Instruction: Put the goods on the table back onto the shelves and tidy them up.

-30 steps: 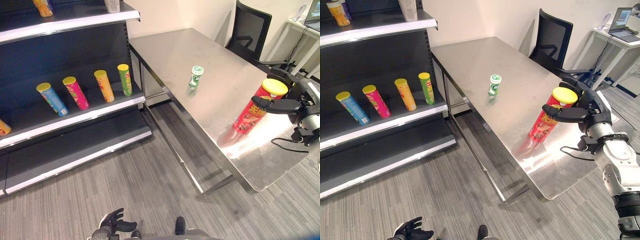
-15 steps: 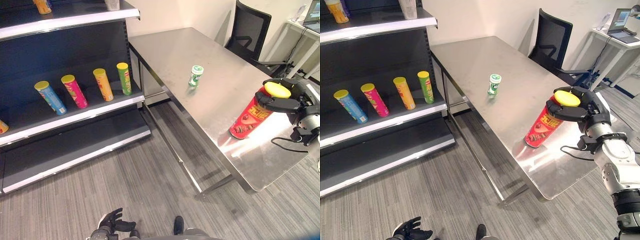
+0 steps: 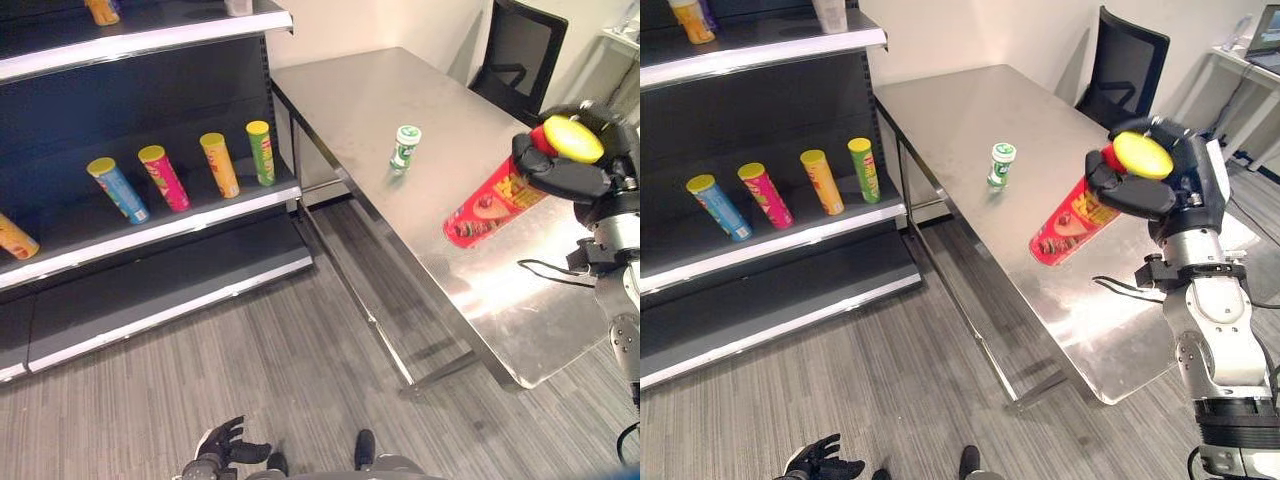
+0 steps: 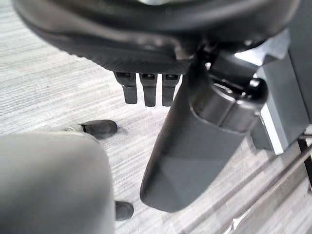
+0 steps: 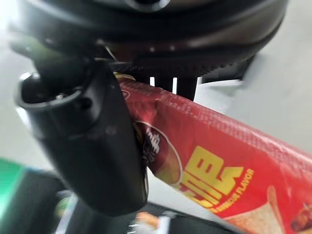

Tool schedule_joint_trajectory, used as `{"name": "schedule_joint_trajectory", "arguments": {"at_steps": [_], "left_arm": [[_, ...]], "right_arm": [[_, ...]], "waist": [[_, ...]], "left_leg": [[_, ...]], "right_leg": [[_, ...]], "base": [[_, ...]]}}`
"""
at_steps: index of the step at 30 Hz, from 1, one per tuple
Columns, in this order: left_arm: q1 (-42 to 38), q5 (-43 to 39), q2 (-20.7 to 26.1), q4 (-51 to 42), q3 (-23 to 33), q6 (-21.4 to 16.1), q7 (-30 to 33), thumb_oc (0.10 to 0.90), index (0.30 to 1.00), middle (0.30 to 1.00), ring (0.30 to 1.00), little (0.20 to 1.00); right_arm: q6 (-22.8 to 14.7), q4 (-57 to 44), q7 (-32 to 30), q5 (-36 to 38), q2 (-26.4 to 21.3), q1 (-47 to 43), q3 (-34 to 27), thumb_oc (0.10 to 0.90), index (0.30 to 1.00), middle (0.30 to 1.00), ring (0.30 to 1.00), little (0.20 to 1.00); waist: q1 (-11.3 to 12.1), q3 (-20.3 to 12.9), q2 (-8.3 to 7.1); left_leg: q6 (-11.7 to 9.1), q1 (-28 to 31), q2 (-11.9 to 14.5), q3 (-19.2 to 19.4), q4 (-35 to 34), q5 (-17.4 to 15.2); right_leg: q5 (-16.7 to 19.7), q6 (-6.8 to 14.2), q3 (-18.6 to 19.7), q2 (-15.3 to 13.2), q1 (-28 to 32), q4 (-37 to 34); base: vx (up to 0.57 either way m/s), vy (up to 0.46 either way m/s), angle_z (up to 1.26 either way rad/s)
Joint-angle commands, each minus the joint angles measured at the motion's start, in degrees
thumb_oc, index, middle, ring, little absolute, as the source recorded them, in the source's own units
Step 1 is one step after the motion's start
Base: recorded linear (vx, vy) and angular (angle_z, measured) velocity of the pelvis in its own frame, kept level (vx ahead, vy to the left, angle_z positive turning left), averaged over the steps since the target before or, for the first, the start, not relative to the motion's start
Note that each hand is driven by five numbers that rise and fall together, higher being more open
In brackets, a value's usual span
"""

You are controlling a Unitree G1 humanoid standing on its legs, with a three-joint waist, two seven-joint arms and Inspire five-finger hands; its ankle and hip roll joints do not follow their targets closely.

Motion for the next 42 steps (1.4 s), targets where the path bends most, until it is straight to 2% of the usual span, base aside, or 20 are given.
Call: {"name": "schedule_joint_trajectory", "arguments": {"at_steps": [1,5,8,11,12,13,14,16,20,22,24,25,27,28,29,31,34,36,40,42], "left_arm": [[-2.12,1.30,4.07,-0.84,-0.37,-2.01,0.77,0.800,0.900,0.900,0.900,0.900],[-0.73,0.50,4.54,-2.02,0.15,-2.13,0.69,0.800,0.900,0.900,0.900,0.900],[-1.35,-2.21,5.10,-4.04,0.73,-2.41,1.41,0.800,0.900,0.900,0.900,0.900],[-1.26,-3.97,5.02,-5.09,1.61,-2.64,1.41,0.800,0.900,0.900,0.900,0.900],[-1.25,-5.12,5.29,-5.56,2.24,-3.22,1.87,0.800,0.900,0.900,0.900,0.900],[-1.24,-5.13,5.28,-5.56,2.24,-3.22,1.87,0.800,0.900,0.900,0.900,0.900],[-1.50,-6.57,5.47,-5.82,3.07,-3.81,2.80,0.800,0.900,0.900,0.900,0.900],[-1.56,-8.13,5.47,-6.26,4.20,-4.45,3.54,0.800,0.900,0.900,0.900,0.900],[-1.32,-8.72,5.74,-7.10,4.29,-4.92,3.70,0.800,0.900,0.900,0.900,0.900],[-0.99,-8.15,5.89,-6.53,3.76,-4.82,3.07,0.800,0.900,0.900,0.900,0.900],[-3.09,-7.31,8.22,-5.72,4.71,-4.30,3.72,0.800,0.900,0.900,0.900,0.900],[-3.16,-7.29,8.34,-5.69,4.90,-4.30,3.70,0.800,0.900,0.900,0.900,0.900],[-3.50,-6.05,10.22,-6.57,5.71,-3.66,3.26,0.800,0.900,0.900,0.900,0.900],[-3.55,-5.79,10.29,-6.08,6.11,-3.34,3.20,0.800,0.900,0.900,0.900,0.900],[-3.40,-5.77,10.04,-5.82,6.29,-3.28,3.24,0.800,0.900,0.900,0.900,0.900],[-3.37,-6.55,9.12,-5.47,6.76,-3.09,3.19,0.800,0.900,0.900,0.900,0.900],[-3.42,-5.82,7.36,-4.80,6.98,-2.92,2.93,0.800,0.900,0.900,0.900,0.900],[-3.40,-3.69,5.74,-4.20,6.42,-2.99,2.31,0.800,0.900,0.900,0.900,0.900],[-1.83,-3.14,3.82,-5.77,5.58,-3.09,1.94,0.800,0.900,0.900,0.900,0.900],[-1.39,-3.35,3.29,-7.11,5.24,-3.07,1.87,0.800,0.900,0.900,0.900,0.900]], "right_arm": [[-10.25,-3.80,-2.64,-1.55,-1.62,-9.76,-5.73,0.400,0.300,0.300,0.300,0.300],[-9.95,-4.11,-1.83,-0.80,-1.19,-11.25,-3.69,0.400,0.300,0.300,0.300,0.300],[-9.86,-3.11,-2.43,-1.93,-2.96,-14.79,-1.51,0.400,0.300,0.300,0.300,0.300],[-9.03,-2.72,-2.29,-3.11,-3.56,-15.03,-1.10,0.400,0.300,0.300,0.300,0.300],[-8.94,-2.29,-2.00,-3.06,-4.44,-15.10,-0.98,0.400,0.300,0.300,0.300,0.300],[-8.94,-2.28,-2.00,-3.06,-4.45,-15.12,-0.96,0.400,0.300,0.300,0.300,0.300],[-8.60,-1.55,-2.04,-3.30,-5.40,-14.80,-0.61,0.400,0.300,0.300,0.300,0.300],[-8.25,-0.23,-2.39,-4.39,-6.57,-13.61,-0.64,0.400,0.300,0.300,0.300,0.300],[-7.22,1.12,-3.57,-6.14,-7.24,-10.87,-2.26,0.400,0.300,0.300,0.300,0.300],[-6.18,1.98,-4.12,-7.26,-6.16,-9.78,-2.98,0.400,0.300,0.300,0.300,0.300],[-4.52,-0.44,-4.40,-11.70,-1.87,-9.45,-0.76,0.400,0.300,0.300,0.300,0.300],[-4.43,-0.50,-4.49,-11.83,-1.67,-9.66,-0.65,0.400,0.300,0.300,0.300,0.300],[-4.44,-2.39,-4.77,-14.54,-1.31,-9.41,-0.45,0.400,0.300,0.300,0.300,0.300],[-4.41,-3.42,-4.77,-15.76,-2.45,-9.64,-0.65,0.400,0.300,0.300,0.300,0.300],[-4.66,-3.84,-4.70,-15.59,-2.34,-9.83,-0.65,0.400,0.300,0.300,0.300,0.300],[-4.62,-4.15,-4.31,-17.50,-3.11,-9.65,0.42,0.400,0.300,0.300,0.300,0.300],[-4.39,-5.46,-3.97,-20.27,-3.13,-8.14,0.74,0.400,0.300,0.300,0.300,0.300],[-3.29,-7.41,-3.15,-24.12,-3.89,-5.78,0.13,0.400,0.300,0.300,0.300,0.300],[-3.90,-9.54,-1.22,-23.92,-0.70,-3.71,2.02,0.400,0.300,0.300,0.300,0.300],[-3.72,-10.81,-0.18,-25.55,0.04,-2.59,2.87,0.400,0.300,0.300,0.300,0.300]], "waist": [[1.55,-2.21,-4.44],[2.49,-2.06,-4.28],[4.12,1.72,-5.17],[4.59,1.82,-4.95],[4.45,2.00,-5.23],[4.42,1.99,-5.21],[3.63,2.06,-5.12],[3.17,1.82,-4.33],[3.35,1.13,-2.79],[4.13,-0.04,-2.15],[4.98,1.00,-3.46],[5.02,0.76,-4.18],[4.65,1.48,-3.20],[3.86,2.11,-2.12],[3.72,2.27,-1.78],[2.80,3.21,-1.98],[1.53,3.97,-2.50],[0.66,3.74,-2.98],[0.60,3.31,-2.01],[0.65,4.37,-2.10]], "left_leg": [[-0.98,1.22,-0.97,3.11,0.35,-4.27],[-1.42,1.33,-0.26,2.13,0.35,-3.68],[-2.11,-6.13,-1.06,-0.36,9.56,-4.07],[-3.33,-9.22,1.48,-1.48,9.90,-3.10],[-4.28,-9.62,5.54,-2.23,8.65,-1.29],[-4.29,-9.61,5.55,-2.25,8.60,-1.25],[-4.88,-9.31,10.71,-1.67,6.51,1.87],[-7.12,-9.93,16.36,-0.97,3.50,7.21],[-9.98,-11.87,20.27,-2.14,1.10,12.16],[-10.28,-12.65,18.47,-2.52,1.58,8.23],[-7.13,-14.57,11.69,-0.83,7.02,1.64],[-6.73,-15.01,10.91,-0.42,7.24,1.69],[-3.56,-12.83,7.43,1.62,3.93,2.18],[-2.29,-10.41,5.14,2.07,1.08,2.57],[-2.07,-9.85,4.32,2.17,0.66,2.53],[-1.32,-8.20,1.62,2.35,0.35,1.24],[-0.44,-6.46,-2.09,1.32,0.35,-0.17],[0.34,-5.94,-4.96,-0.39,0.35,-1.10],[0.70,-4.34,-6.36,-1.46,0.91,-2.49],[-0.35,-6.80,-7.29,-1.95,9.91,-5.27]], "right_leg": [[-6.57,3.79,0.94,-1.29,4.50,0.60],[-7.30,3.13,0.70,-0.52,4.81,0.60],[-7.73,2.13,-0.44,-1.22,4.22,0.60],[-6.94,2.87,-3.27,-2.64,3.43,0.60],[-6.37,3.62,-3.98,-4.76,2.81,0.60],[-6.38,3.61,-4.00,-4.75,2.81,0.60],[-6.26,4.78,-4.48,-7.15,1.73,0.96],[-6.75,6.18,-4.62,-9.17,1.70,1.26],[-6.80,8.34,-5.34,-11.85,3.06,1.34],[-4.98,10.27,-5.38,-15.38,5.95,1.06],[7.38,10.43,-5.83,-24.75,2.53,7.76],[7.68,10.65,-5.32,-25.62,1.75,7.91],[2.62,7.12,-1.41,-21.43,-3.21,15.80],[-4.85,4.81,0.38,-14.07,-5.68,17.63],[-6.61,3.87,-0.35,-11.23,-5.73,16.42],[-8.55,2.38,-0.74,-4.33,-8.20,14.11],[-7.25,2.26,1.71,1.03,-9.83,9.07],[-5.11,2.09,5.88,2.19,-8.29,3.96],[-3.83,2.04,4.96,1.66,-4.34,1.20],[-4.60,1.49,4.24,0.51,-2.63,1.28]], "base": [[-0.03,-0.081,0.11],[-0.04,-0.082,0.12],[-0.23,-0.043,0.44],[-0.06,0.136,0.97],[0.03,0.229,0.54],[0.02,0.440,0.46],[0.02,0.406,0.41],[0.06,0.461,0.53],[0.19,0.477,0.11],[0.43,0.793,0.01],[0.27,0.776,0.15],[0.14,0.687,-0.03],[0.19,0.621,-0.29],[0.23,0.483,-0.01],[0.24,0.411,0.29],[0.16,0.190,0.27],[0.20,0.136,0.22],[0.28,0.073,0.53],[0.23,-0.046,0.62],[0.17,-0.109,0.34]]}}
